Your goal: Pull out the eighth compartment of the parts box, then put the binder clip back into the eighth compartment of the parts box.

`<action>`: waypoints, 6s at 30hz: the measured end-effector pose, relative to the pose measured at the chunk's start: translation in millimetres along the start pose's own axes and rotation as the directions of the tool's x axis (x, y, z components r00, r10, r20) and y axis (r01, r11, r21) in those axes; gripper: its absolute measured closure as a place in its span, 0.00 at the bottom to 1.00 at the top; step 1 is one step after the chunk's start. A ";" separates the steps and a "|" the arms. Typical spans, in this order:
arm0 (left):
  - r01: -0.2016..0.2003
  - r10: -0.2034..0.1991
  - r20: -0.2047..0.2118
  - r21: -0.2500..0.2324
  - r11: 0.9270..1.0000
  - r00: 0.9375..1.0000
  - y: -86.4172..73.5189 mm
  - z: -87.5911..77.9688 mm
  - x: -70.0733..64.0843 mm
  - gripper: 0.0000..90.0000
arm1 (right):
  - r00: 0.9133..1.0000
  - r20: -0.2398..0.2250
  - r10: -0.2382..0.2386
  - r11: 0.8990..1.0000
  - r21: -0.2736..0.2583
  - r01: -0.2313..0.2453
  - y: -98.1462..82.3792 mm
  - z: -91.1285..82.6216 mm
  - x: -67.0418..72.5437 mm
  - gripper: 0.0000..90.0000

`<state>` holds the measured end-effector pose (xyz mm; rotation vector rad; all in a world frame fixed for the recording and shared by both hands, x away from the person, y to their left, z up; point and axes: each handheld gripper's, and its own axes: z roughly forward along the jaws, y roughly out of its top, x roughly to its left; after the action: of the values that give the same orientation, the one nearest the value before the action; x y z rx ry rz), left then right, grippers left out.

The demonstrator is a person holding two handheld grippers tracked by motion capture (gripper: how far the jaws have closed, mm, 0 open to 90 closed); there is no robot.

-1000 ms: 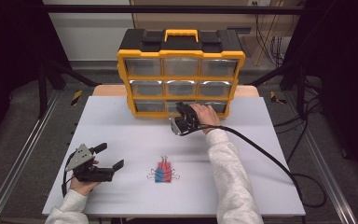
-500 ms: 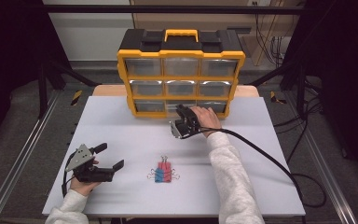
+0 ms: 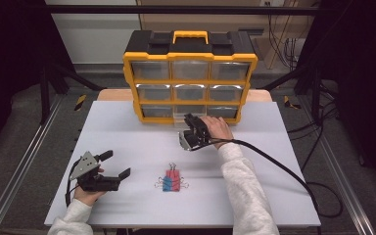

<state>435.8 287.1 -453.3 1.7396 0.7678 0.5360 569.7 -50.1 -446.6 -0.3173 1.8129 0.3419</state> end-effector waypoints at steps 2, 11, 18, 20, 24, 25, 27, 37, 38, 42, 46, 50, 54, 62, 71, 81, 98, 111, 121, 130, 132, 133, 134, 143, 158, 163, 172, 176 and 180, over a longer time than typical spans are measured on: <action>0.001 -0.001 0.000 -0.003 1.000 1.000 0.2 0.0 -0.7 0.03 | 1.000 -0.002 -0.003 1.000 0.001 0.003 0.6 -2.6 0.5 0.86; -0.002 0.002 0.000 -0.003 1.000 1.000 0.4 0.0 -0.9 0.03 | 1.000 -0.006 -0.009 1.000 -0.003 0.008 1.9 -9.8 1.6 0.86; -0.003 0.003 0.002 -0.003 1.000 1.000 0.6 0.0 -1.2 0.03 | 1.000 -0.010 -0.015 1.000 -0.011 0.015 5.4 -13.9 2.4 0.86; -0.002 0.002 0.002 -0.003 1.000 1.000 0.6 0.0 -1.1 0.03 | 1.000 -0.014 -0.016 1.000 -0.011 0.016 6.3 -15.6 2.4 0.86; -0.002 0.002 0.001 -0.003 1.000 1.000 0.5 -0.1 -1.0 0.03 | 1.000 -0.018 -0.016 1.000 -0.014 0.016 8.2 -18.6 2.9 0.86; -0.002 0.002 0.001 -0.003 1.000 1.000 0.5 -0.1 -1.0 0.03 | 1.000 -0.018 -0.016 1.000 -0.014 0.016 8.2 -18.6 2.9 0.86; -0.003 0.003 0.001 -0.003 1.000 1.000 0.5 0.0 -1.0 0.03 | 1.000 -0.021 -0.012 1.000 -0.014 0.012 9.3 -20.4 3.3 0.86; -0.004 0.004 0.001 -0.001 1.000 1.000 0.5 0.2 -1.2 0.03 | 1.000 -0.028 -0.013 1.000 -0.026 0.012 11.6 -29.8 4.6 0.86; -0.004 0.004 0.001 0.000 1.000 1.000 0.5 0.4 -1.4 0.03 | 1.000 -0.029 -0.012 0.999 -0.031 0.011 11.4 -31.2 4.6 0.86; -0.004 0.004 0.002 0.000 1.000 1.000 0.5 0.7 -2.0 0.03 | 0.999 -0.030 -0.012 0.999 -0.040 0.011 11.6 -33.9 5.0 0.86; -0.004 0.004 0.001 0.000 1.000 1.000 0.5 0.7 -1.7 0.03 | 0.999 -0.033 -0.013 0.999 -0.045 0.011 11.8 -35.9 5.4 0.86; -0.004 0.004 0.001 0.000 1.000 1.000 0.5 0.7 -1.9 0.03 | 0.999 -0.036 -0.010 0.999 -0.050 0.008 12.5 -37.4 5.6 0.86; -0.005 0.005 0.001 0.000 1.000 1.000 0.5 0.7 -2.0 0.03 | 0.999 -0.042 -0.006 0.999 -0.048 0.004 13.1 -38.3 5.4 0.85; -0.008 0.008 0.002 0.003 1.000 1.000 0.5 0.7 -2.0 0.03 | 0.985 -0.095 0.142 0.988 -0.046 -0.146 13.7 -41.1 -1.1 0.66; -0.005 0.005 0.003 0.000 1.000 1.000 0.6 0.7 -2.0 0.03 | 0.826 -0.177 0.535 0.826 -0.098 -0.556 8.6 -56.4 -24.4 0.44; -0.004 0.004 0.003 0.001 1.000 1.000 0.4 0.8 -2.1 0.03 | 0.494 -0.223 0.840 0.487 -0.089 -0.869 1.8 -78.5 -42.6 0.17; 0.000 0.000 0.006 -0.003 1.000 1.000 0.7 1.0 -1.7 0.03 | 0.207 -0.274 0.939 0.187 -0.097 -0.977 -25.9 -130.3 -42.4 0.08; 0.001 -0.001 0.003 -0.007 1.000 1.000 0.9 0.2 -1.7 0.03 | 0.151 -0.327 0.933 0.147 -0.037 -0.988 -27.5 -159.0 -11.6 0.05; 0.000 0.000 0.002 -0.004 1.000 1.000 0.8 0.5 -1.9 0.03 | 0.126 -0.359 0.925 0.146 0.026 -0.989 -14.9 -158.4 8.7 0.04; -0.001 0.001 0.003 -0.003 1.000 1.000 0.5 0.8 -1.4 0.03 | 0.110 -0.379 0.919 0.150 0.079 -0.985 -4.5 -153.5 22.4 0.05; -0.002 0.002 0.003 -0.002 1.000 1.000 0.5 0.8 -1.7 0.03 | 0.108 -0.383 0.918 0.154 0.092 -0.984 -1.0 -151.8 24.9 0.05; -0.002 0.002 0.004 -0.002 1.000 1.000 0.6 0.9 -1.9 0.03 | 0.112 -0.387 0.915 0.161 0.098 -0.982 1.1 -150.7 26.1 0.05; -0.002 0.002 0.003 -0.003 1.000 1.000 0.5 1.0 -2.1 0.03 | 0.111 -0.388 0.915 0.163 0.105 -0.981 3.4 -149.9 27.0 0.05; -0.002 0.002 0.002 0.004 1.000 1.000 -0.2 2.1 -2.0 0.03 | 0.095 -0.419 0.903 0.177 0.163 -0.970 21.9 -142.1 36.7 0.10; -0.004 0.004 0.001 0.010 1.000 1.000 -0.7 2.1 -1.7 0.03 | 0.028 -0.404 0.914 0.152 0.278 -0.948 30.7 -129.0 54.0 0.29; -0.003 0.003 0.001 0.009 1.000 1.000 -0.7 2.3 -2.0 0.03 | 0.013 -0.402 0.916 0.153 0.317 -0.936 31.7 -124.8 59.0 0.38; -0.004 0.004 0.001 0.009 1.000 1.000 -0.8 2.2 -2.0 0.03 | -0.019 -0.411 0.911 0.150 0.374 -0.915 34.8 -122.5 62.1 0.58; -0.002 0.002 0.001 0.007 1.000 1.000 -0.8 1.9 -1.9 0.03 | -0.013 -0.415 0.910 0.162 0.384 -0.909 37.2 -121.8 63.0 0.64; -0.002 0.002 0.001 0.007 1.000 1.000 -0.8 2.0 -1.9 0.03 | -0.035 -0.418 0.908 0.151 0.405 -0.902 38.0 -120.8 63.8 0.69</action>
<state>435.7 284.6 -454.6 1.7467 0.7683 0.5346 431.5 -64.9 -475.0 1.1115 2.4317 1.3256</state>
